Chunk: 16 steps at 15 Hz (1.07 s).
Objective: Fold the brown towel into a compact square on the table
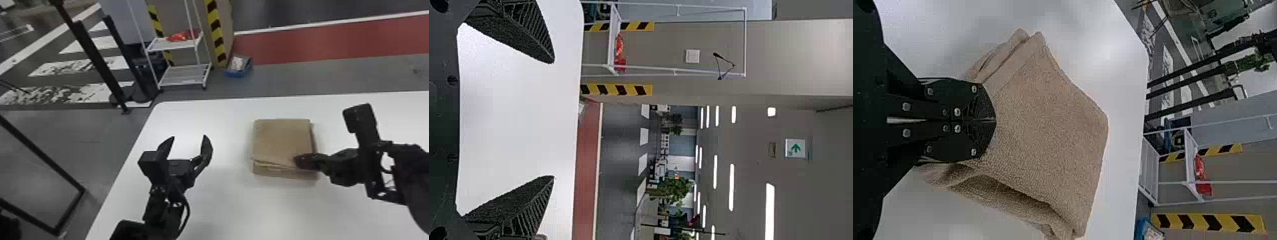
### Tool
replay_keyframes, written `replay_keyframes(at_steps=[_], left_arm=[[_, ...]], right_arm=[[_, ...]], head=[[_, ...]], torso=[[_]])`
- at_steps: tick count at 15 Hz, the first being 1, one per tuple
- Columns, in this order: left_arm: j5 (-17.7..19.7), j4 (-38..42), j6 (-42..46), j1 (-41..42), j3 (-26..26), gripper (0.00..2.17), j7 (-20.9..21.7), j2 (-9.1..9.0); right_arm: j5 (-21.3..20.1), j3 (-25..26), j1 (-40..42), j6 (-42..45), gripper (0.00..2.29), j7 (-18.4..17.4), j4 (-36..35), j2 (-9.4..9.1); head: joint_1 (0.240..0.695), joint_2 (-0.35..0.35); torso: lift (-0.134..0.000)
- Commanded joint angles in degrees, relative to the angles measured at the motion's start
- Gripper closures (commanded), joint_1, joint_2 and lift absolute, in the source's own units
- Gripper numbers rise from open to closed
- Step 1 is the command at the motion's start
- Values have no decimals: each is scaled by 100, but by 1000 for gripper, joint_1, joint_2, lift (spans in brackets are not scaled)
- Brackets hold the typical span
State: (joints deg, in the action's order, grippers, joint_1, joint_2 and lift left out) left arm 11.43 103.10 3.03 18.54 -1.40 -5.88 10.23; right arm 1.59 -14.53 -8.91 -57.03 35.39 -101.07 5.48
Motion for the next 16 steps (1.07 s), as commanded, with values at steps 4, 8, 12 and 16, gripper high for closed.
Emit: replay_keyframes(at_steps=[4, 8, 12, 16], left_arm=[[0, 0, 0, 0, 8, 53, 0, -4], [0, 0, 0, 0, 0, 53, 0, 14], [0, 26, 0, 0, 8, 56, 8, 23], [0, 44, 0, 35, -35, 56, 8, 40]], right_arm=[[-106, 20, -199, -24, 2081, -32, 149, 6], [324, 267, -181, 943, 2081, -146, 141, -56], [254, -94, -849, 1716, 2081, -436, 1301, -223], [-150, -261, -1324, 2121, 2081, -814, 2496, -372]], head=[[695, 286], [695, 282], [695, 283], [695, 286]], torso=[[-125], [-125], [-125], [-125]])
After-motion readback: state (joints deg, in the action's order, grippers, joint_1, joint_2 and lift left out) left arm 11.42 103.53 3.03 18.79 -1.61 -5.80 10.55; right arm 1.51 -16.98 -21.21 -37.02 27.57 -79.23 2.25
